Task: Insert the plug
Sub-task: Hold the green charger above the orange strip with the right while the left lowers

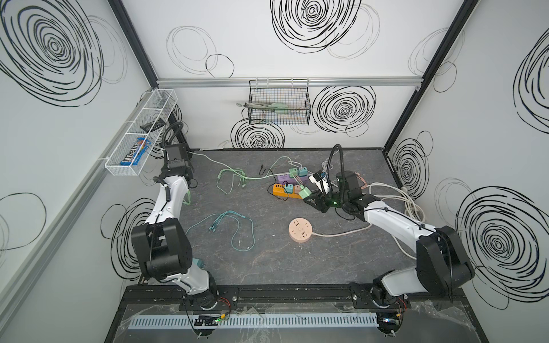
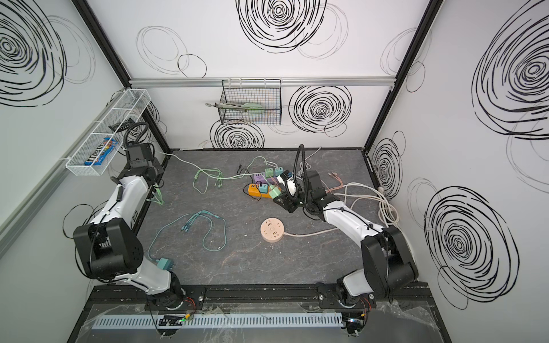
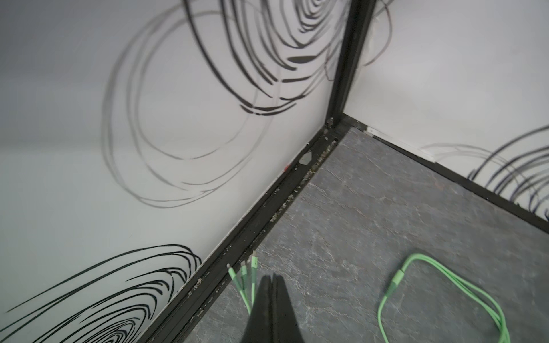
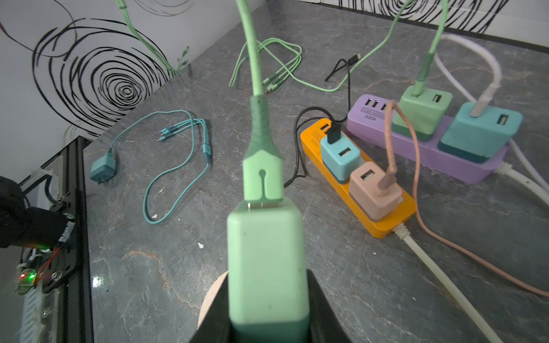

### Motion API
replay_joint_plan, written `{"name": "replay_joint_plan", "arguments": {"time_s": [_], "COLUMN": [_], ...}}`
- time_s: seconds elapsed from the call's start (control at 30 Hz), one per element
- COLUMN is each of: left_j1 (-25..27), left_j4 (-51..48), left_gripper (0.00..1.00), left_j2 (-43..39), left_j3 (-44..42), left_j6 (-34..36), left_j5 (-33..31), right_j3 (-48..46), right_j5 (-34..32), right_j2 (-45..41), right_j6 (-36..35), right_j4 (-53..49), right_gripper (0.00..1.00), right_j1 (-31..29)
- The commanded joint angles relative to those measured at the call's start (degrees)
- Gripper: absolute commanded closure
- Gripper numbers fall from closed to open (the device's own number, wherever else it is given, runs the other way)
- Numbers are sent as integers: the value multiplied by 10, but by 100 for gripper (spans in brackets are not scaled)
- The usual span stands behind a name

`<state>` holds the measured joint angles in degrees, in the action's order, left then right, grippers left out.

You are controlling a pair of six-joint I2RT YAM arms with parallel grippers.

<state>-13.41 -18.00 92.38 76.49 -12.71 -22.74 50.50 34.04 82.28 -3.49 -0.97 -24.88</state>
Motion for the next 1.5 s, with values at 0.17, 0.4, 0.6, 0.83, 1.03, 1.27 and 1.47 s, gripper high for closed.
{"name": "replay_joint_plan", "arguments": {"time_s": [0.17, 0.4, 0.6, 0.83, 1.03, 1.27, 1.47], "left_j1": [109, 130, 134, 140, 145, 209, 337], "left_j4": [-118, -221, -244, -259, -169, -9, 72], "left_gripper": [64, 25, 1, 4, 4, 2, 5], "left_j2": [105, 114, 60, -3, -104, -224, -218], "left_j3": [88, 110, 78, 24, -52, -173, -205], "left_j6": [108, 167, 156, 131, 84, 42, 56], "left_j5": [26, 26, 56, 83, 331, 558, 598], "right_j3": [11, 15, 19, 7, 33, 70, 51], "right_j5": [31, 1, -13, -57, -75, -52, 57], "right_j2": [-22, -28, -22, -24, 1, 37, 24], "right_j6": [11, 8, 18, 64, 77, 96, 37], "right_j4": [24, 17, 3, 16, -2, -32, 8], "right_gripper": [100, 100, 100, 100, 100, 100, 100], "right_j1": [-12, -12, -11, -10, -9, -11, -15]}}
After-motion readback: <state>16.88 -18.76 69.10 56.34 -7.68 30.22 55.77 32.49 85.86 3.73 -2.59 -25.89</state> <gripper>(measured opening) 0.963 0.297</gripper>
